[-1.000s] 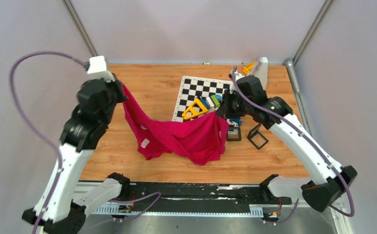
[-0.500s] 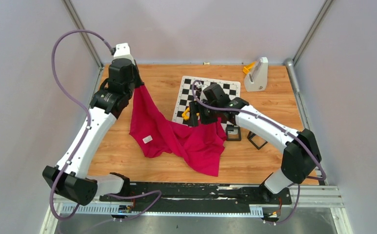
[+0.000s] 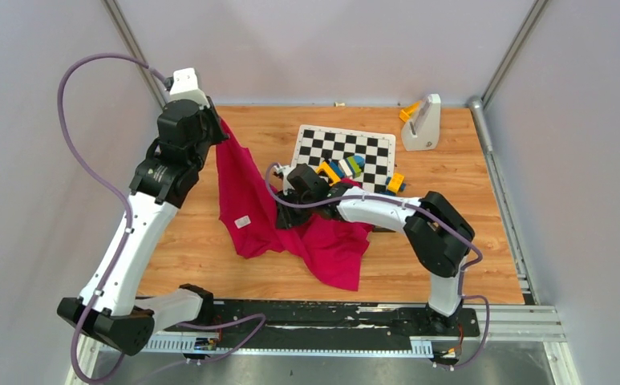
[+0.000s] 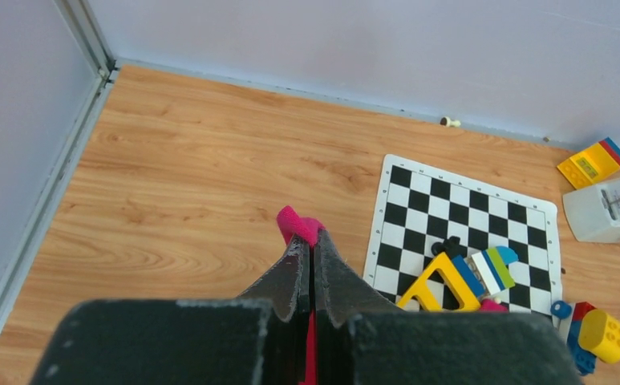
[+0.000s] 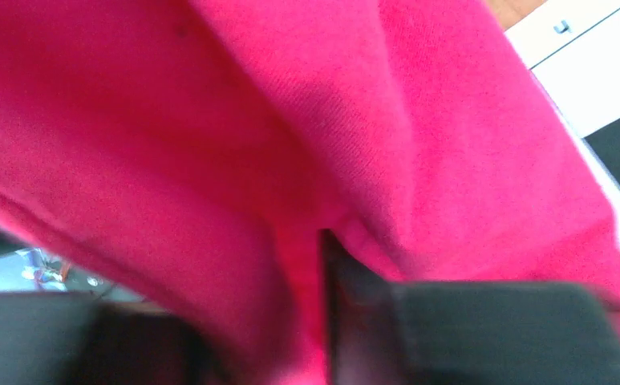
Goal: Remove the brooch from the garment
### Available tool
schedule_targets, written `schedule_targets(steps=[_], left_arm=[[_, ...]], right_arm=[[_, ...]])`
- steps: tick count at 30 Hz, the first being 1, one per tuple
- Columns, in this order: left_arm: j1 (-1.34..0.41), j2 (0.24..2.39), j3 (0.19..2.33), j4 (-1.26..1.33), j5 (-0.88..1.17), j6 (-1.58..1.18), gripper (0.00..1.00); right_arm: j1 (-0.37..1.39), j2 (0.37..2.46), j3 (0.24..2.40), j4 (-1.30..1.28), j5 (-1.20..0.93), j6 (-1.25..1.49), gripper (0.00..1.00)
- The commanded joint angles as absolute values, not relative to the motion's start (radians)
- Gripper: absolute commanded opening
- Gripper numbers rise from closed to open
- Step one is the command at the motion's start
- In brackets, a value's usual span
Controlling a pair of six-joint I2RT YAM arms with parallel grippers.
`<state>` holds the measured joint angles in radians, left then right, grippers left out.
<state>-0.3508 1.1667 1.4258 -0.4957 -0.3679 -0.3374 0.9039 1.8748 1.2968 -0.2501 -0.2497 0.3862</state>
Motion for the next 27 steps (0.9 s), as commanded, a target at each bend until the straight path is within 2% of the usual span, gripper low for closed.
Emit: schedule_targets(steps=[1,2,3,7,11,15,17,19,22,24,27], left_arm=[[-0.345,1.108,1.466,-0.536,-0.389,-0.339,0.00],[-0.345,1.096,1.467,-0.573,-0.401,-0.338,0.00],[-0.345,1.074,1.460,-0.589,-0.405,-0.338,0.00],[-0.345,0.975,1.408,-0.720,-0.398,-0.360,0.00],[-0.346,0.866,1.352,-0.830,-0.376,-0.374,0.00],[-0.345,0.843,1.320,-0.820,-0.385,-0.360,0.00],[-0.346,0.896,1.313,-0.784,-0.352,-0.361,0.00],[-0.347,0.966,1.287,-0.717,-0.280,-0.371,0.00],[-0.347,1.072,1.206,-0.567,-0.173,-0.406,0.00],[-0.348,1.219,1.184,-0.458,-0.107,-0.428,0.00],[-0.367,1.388,1.226,-0.392,-0.023,-0.441,0.00]], right_arm=[[0.919,1.829,1.307,-0.147,-0.244,0.414,0.11],[0.923,1.794,1.278,-0.140,-0.246,0.422,0.03],[0.927,1.748,1.244,-0.134,-0.256,0.429,0.00],[0.952,1.576,1.141,-0.192,-0.430,0.423,0.00],[1.021,1.421,1.098,-0.342,-0.478,0.388,0.00],[0.966,1.279,1.041,-0.364,-0.547,0.460,0.00],[0.885,1.251,1.033,-0.362,-0.735,0.506,0.00],[0.817,1.233,1.017,-0.365,-0.826,0.544,0.00],[0.698,1.235,0.981,-0.378,-0.806,0.561,0.00],[0.594,1.280,0.969,-0.382,-0.797,0.570,0.00],[0.493,1.379,0.999,-0.420,-0.742,0.540,0.00]])
